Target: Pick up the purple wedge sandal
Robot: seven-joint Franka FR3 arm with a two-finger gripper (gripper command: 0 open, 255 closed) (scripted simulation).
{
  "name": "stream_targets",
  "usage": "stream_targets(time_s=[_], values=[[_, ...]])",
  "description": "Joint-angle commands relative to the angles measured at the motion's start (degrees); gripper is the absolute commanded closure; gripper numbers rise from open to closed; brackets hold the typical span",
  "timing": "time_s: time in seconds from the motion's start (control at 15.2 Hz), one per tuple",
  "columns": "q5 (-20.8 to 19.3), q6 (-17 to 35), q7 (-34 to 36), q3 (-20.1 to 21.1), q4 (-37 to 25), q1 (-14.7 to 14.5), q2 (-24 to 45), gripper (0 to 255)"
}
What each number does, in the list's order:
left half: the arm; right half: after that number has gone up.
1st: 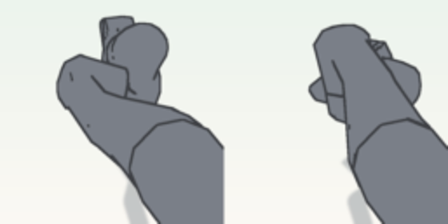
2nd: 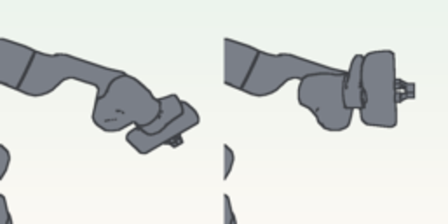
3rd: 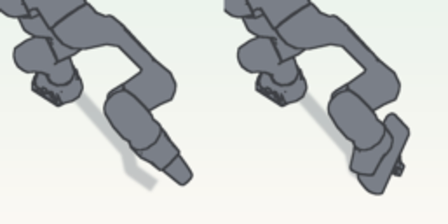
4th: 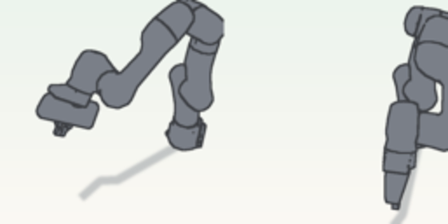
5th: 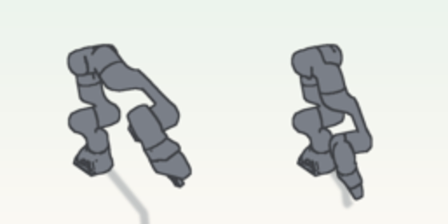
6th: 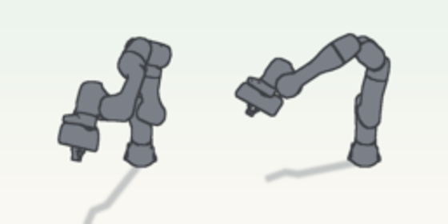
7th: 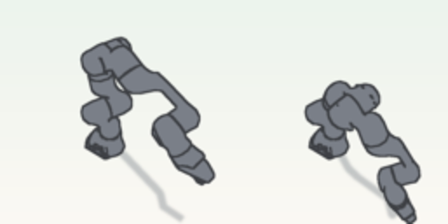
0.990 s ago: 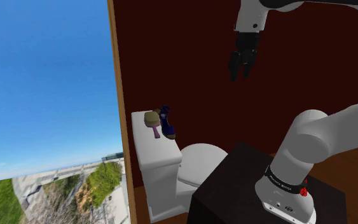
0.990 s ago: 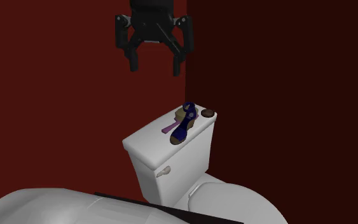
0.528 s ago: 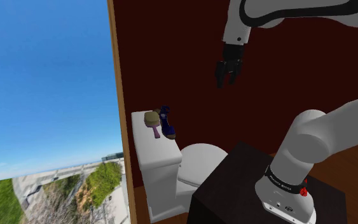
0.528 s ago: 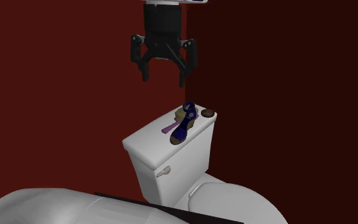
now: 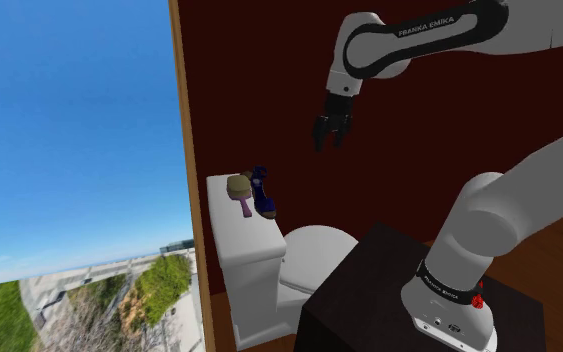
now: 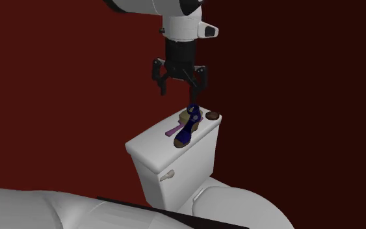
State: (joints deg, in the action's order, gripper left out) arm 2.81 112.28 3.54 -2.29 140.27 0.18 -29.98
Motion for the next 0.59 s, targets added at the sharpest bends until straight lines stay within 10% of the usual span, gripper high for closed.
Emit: stream_targets(time_s=[0.0, 0.53], values=[[0.7, 4.9, -0.5, -0.3, 0.1, -0.3, 3.6, 0], [5.2, 20.2, -4.7, -2.0, -4.7, -1.5, 19.8, 0]])
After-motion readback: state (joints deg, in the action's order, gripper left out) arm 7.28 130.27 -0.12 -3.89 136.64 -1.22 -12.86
